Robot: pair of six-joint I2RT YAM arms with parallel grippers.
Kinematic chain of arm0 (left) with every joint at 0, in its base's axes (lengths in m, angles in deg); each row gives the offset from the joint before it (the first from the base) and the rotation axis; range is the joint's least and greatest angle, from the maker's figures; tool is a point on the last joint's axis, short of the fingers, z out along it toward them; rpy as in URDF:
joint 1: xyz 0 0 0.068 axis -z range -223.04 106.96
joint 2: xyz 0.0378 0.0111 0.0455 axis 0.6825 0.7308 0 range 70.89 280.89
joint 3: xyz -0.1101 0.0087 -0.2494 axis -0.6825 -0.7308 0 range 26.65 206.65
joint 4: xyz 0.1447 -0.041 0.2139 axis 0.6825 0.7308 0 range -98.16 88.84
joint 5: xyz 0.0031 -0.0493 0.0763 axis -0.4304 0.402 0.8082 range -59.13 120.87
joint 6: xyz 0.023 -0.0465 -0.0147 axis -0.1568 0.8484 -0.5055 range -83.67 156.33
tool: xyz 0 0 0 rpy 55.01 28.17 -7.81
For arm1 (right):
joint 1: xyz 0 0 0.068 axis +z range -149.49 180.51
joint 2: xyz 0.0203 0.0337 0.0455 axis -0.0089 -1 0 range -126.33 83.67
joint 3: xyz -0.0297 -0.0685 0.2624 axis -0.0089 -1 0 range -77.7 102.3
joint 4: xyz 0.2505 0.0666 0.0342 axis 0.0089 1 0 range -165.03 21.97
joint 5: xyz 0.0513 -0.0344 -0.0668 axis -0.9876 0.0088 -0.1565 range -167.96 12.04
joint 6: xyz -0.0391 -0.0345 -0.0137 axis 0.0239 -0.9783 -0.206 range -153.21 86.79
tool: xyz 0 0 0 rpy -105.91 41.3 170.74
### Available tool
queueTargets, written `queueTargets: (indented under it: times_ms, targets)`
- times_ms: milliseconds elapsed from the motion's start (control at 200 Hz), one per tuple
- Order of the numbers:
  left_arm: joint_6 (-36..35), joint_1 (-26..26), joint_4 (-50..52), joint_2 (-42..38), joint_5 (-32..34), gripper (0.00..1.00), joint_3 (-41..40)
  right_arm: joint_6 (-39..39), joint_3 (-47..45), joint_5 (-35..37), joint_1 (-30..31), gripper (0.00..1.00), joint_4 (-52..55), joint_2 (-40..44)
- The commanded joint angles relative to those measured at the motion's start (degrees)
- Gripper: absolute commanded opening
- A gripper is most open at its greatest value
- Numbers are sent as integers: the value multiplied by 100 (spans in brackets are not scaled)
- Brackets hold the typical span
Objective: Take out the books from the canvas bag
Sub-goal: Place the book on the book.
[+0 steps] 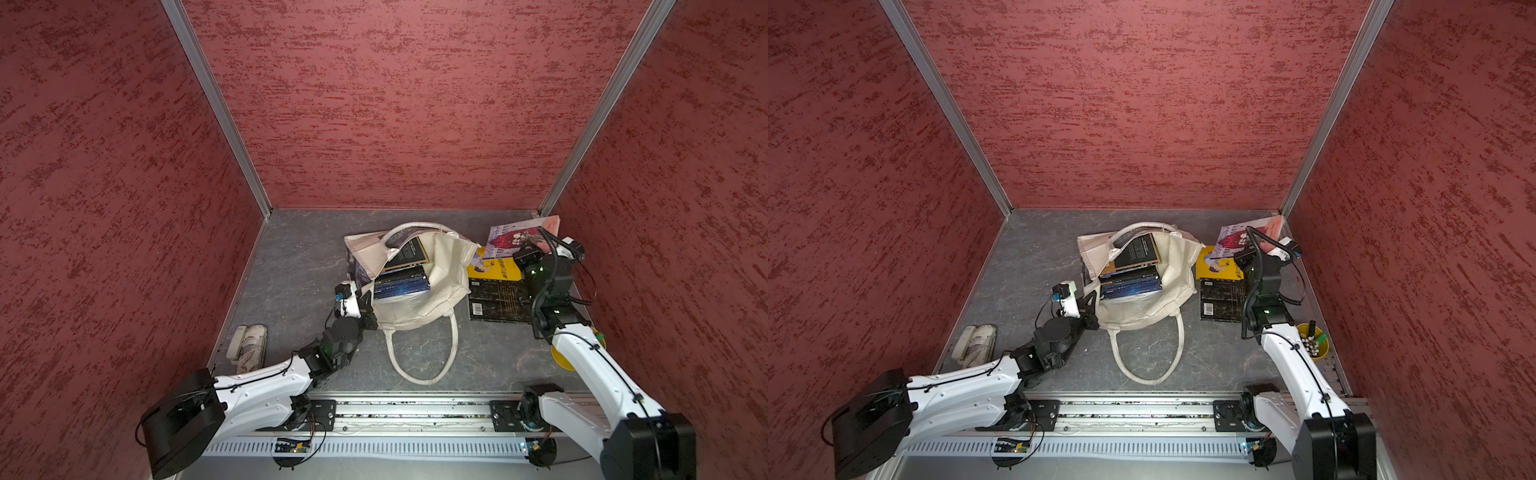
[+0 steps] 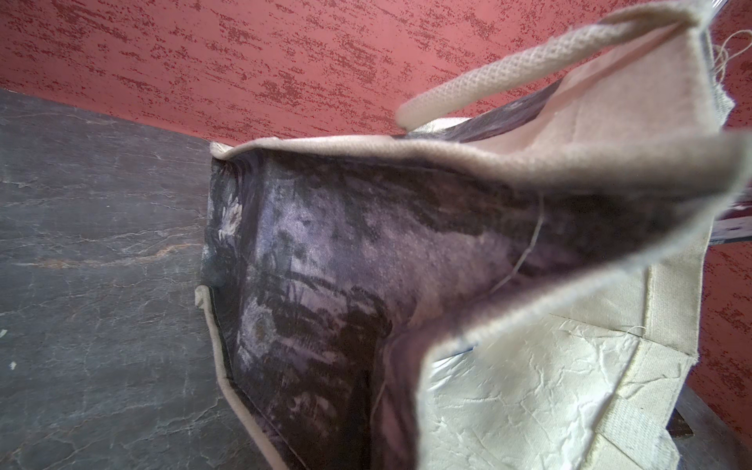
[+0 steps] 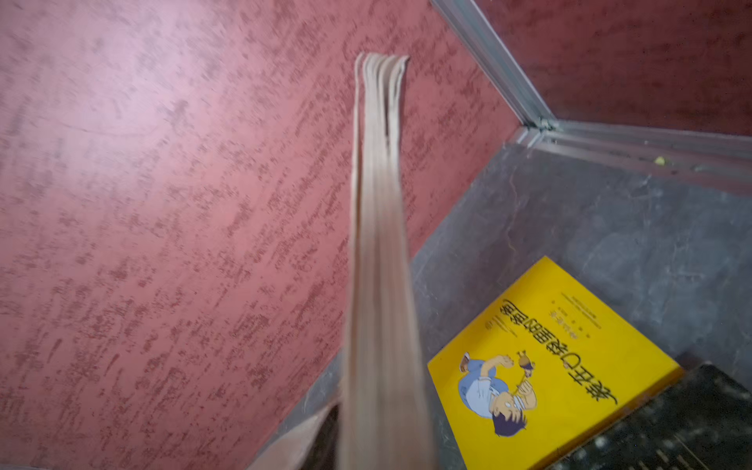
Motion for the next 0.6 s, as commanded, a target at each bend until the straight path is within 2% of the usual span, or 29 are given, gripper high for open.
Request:
queueTargets:
  times_ms: [0,261,406,596]
  targets:
    - [31,-47,106,20,96,0,138,293,-71,-524,-116,0,-837,-444]
    - [30,-47,98,70,79,0,147,666,-160,-893,-217,0,-2208,-2212]
    - [13,-51,98,89,61,0,156,769,85,-935,-250,0,-2425,-3051]
    - [4,-47,106,85,72,0,158,934,188,-936,-315,0,-2478,-3601]
